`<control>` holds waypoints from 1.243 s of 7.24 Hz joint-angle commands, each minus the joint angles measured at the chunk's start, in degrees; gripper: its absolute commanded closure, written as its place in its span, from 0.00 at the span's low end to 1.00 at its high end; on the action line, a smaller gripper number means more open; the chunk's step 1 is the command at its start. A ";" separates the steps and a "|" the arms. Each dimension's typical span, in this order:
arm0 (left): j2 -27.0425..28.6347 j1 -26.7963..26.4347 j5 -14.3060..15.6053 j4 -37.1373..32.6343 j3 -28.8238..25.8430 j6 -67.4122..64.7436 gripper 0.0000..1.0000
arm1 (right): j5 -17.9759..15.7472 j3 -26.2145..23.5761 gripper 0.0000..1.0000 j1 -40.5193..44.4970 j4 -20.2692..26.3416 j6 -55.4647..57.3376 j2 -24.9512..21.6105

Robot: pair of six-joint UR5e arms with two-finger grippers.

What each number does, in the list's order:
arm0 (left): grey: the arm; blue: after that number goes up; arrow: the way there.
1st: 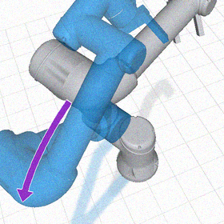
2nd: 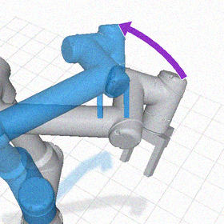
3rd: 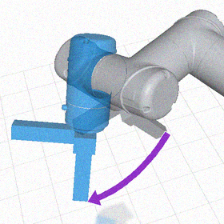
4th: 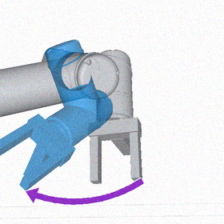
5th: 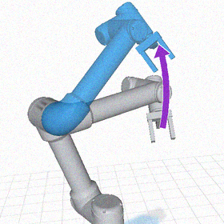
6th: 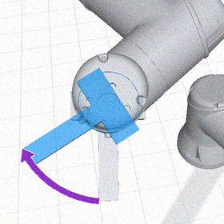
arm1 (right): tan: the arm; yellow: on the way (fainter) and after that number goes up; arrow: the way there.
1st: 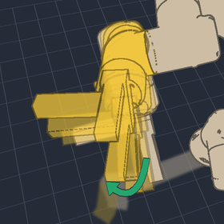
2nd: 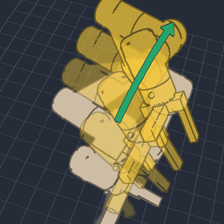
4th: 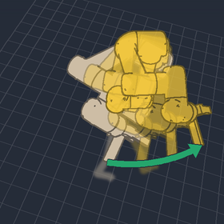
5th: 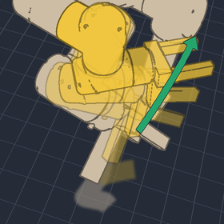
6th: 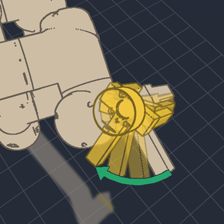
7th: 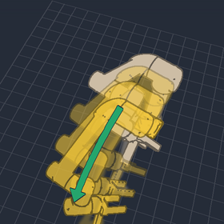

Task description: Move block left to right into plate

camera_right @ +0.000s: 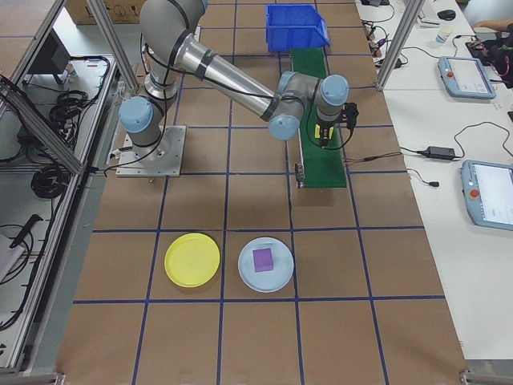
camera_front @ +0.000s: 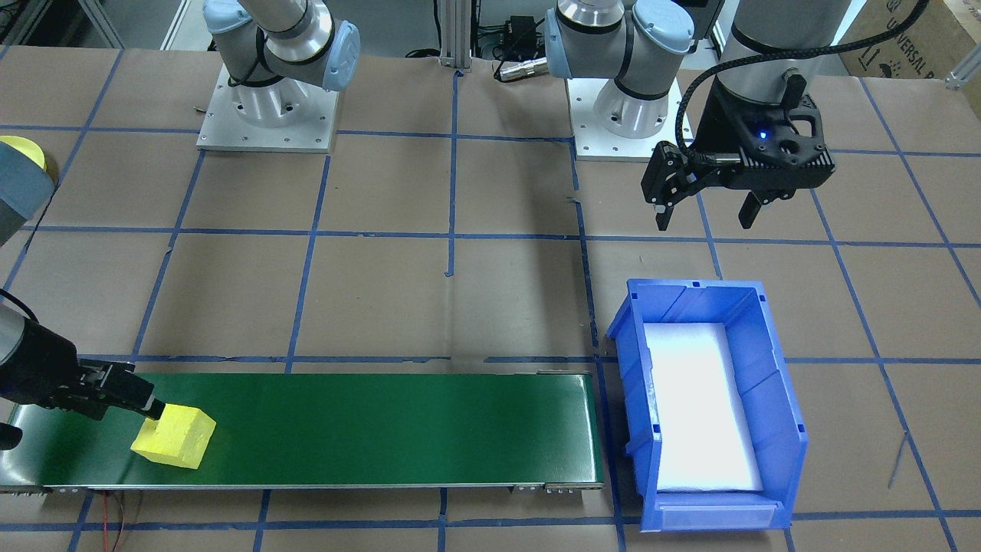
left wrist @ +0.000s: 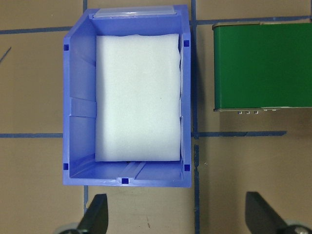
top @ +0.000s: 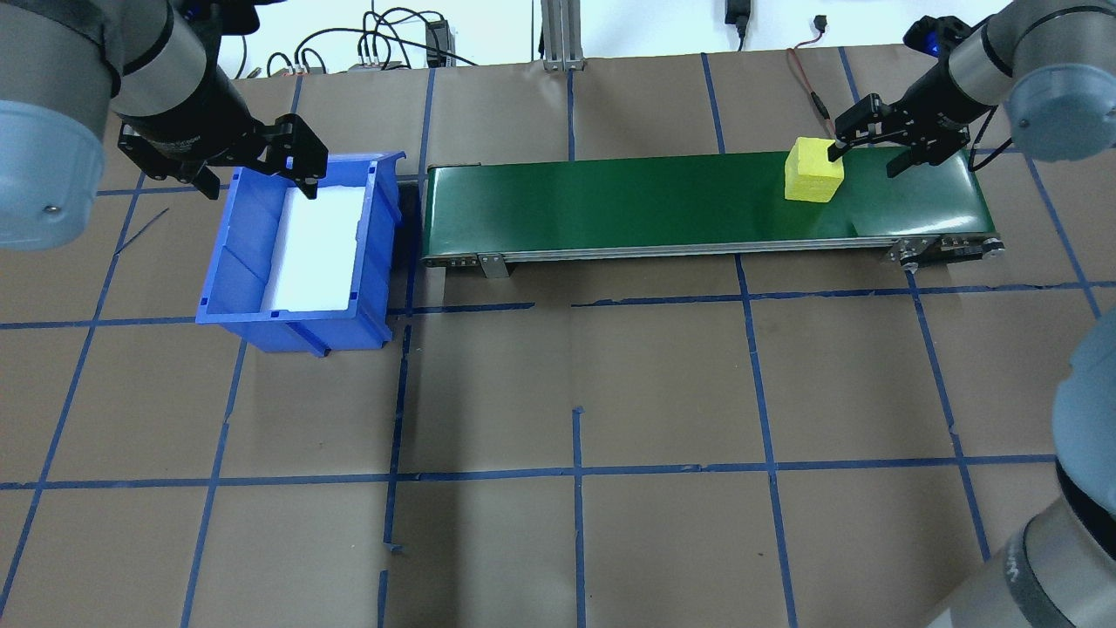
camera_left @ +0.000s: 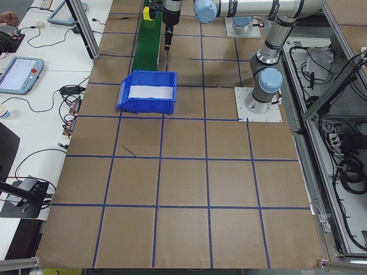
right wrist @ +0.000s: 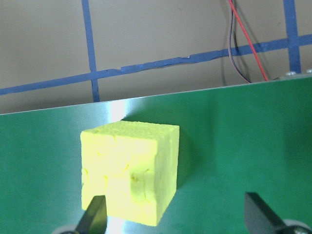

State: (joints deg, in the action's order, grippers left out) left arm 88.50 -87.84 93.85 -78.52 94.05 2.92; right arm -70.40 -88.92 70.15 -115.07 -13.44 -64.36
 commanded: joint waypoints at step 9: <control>-0.26 -0.05 0.20 -11.39 -3.17 -0.11 0.00 | -7.81 1.56 0.47 1.04 -4.46 4.82 4.95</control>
State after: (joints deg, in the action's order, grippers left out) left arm 88.11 -87.97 94.45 -88.37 91.61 2.68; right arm -76.60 -87.23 71.19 -119.54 -8.99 -59.29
